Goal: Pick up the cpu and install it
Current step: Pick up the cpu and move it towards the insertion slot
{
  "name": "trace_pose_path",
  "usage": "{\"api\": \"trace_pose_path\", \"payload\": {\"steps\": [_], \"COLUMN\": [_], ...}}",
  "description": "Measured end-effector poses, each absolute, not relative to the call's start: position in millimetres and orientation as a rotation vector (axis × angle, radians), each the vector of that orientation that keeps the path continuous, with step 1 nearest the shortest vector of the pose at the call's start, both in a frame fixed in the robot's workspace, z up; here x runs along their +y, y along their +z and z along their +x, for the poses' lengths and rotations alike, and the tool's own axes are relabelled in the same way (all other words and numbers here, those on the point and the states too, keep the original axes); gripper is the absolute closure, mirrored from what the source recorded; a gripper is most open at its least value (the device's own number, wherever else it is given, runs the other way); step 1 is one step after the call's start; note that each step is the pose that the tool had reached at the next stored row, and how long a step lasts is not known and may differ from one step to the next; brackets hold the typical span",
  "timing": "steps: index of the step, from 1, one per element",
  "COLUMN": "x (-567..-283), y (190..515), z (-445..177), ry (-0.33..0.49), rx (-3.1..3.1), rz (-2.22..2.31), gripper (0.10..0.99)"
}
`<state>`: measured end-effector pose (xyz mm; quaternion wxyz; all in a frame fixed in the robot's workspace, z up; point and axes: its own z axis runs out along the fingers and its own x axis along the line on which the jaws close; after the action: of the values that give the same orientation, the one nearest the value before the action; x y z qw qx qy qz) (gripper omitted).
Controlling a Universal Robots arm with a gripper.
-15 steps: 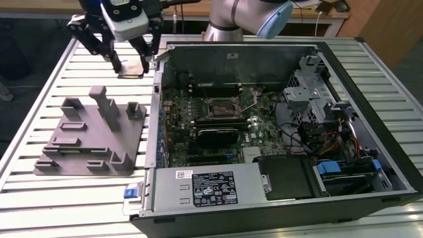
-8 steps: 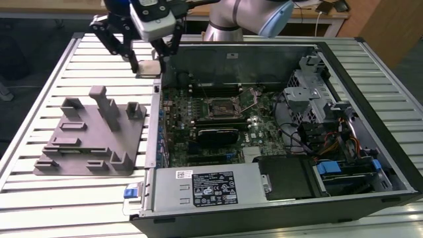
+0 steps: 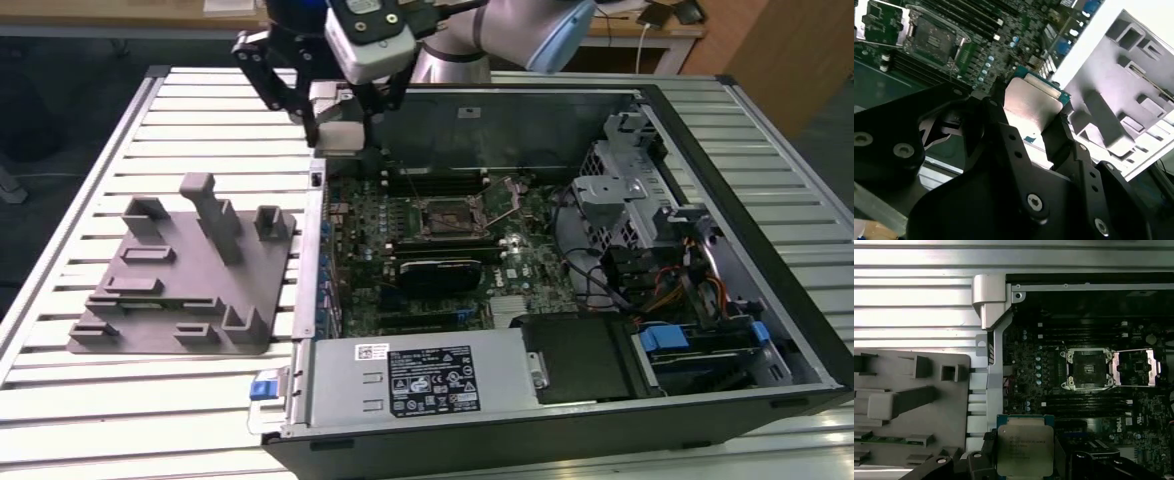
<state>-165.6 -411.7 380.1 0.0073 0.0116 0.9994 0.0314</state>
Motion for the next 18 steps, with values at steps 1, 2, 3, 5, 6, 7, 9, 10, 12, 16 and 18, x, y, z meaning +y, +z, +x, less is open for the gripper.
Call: {"api": "trace_pose_path", "payload": {"steps": [1, 2, 3, 5, 6, 7, 9, 10, 12, 16, 18], "x": [-411.7, -411.7, -411.7, -411.7, -411.7, -411.7, -411.7, -411.7, -411.7, -411.7, -411.7], "y": [380.1, 380.1, 380.1, 380.1, 380.0, 380.0, 380.0, 380.0, 379.9, 379.9, 379.8], "z": [-161.1, -156.6, -152.1, -143.1, -138.2, -133.7, -124.7, -120.3, -111.0, -92.9, -83.8], "ry": [0.098, 0.098, 0.098, 0.098, 0.098, 0.098, 0.098, 0.098, 0.098, 0.098, 0.098], "rx": [3.126, 3.126, 3.127, 3.128, 3.129, 3.129, 3.130, 3.131, 3.132, 3.134, 3.135], "rz": [0.036, 0.036, 0.036, 0.036, 0.036, 0.036, 0.037, 0.037, 0.037, 0.037, 0.037], "gripper": [0.541, 0.541, 0.541, 0.541, 0.541, 0.541, 0.541, 0.541, 0.541, 0.541, 0.541]}}
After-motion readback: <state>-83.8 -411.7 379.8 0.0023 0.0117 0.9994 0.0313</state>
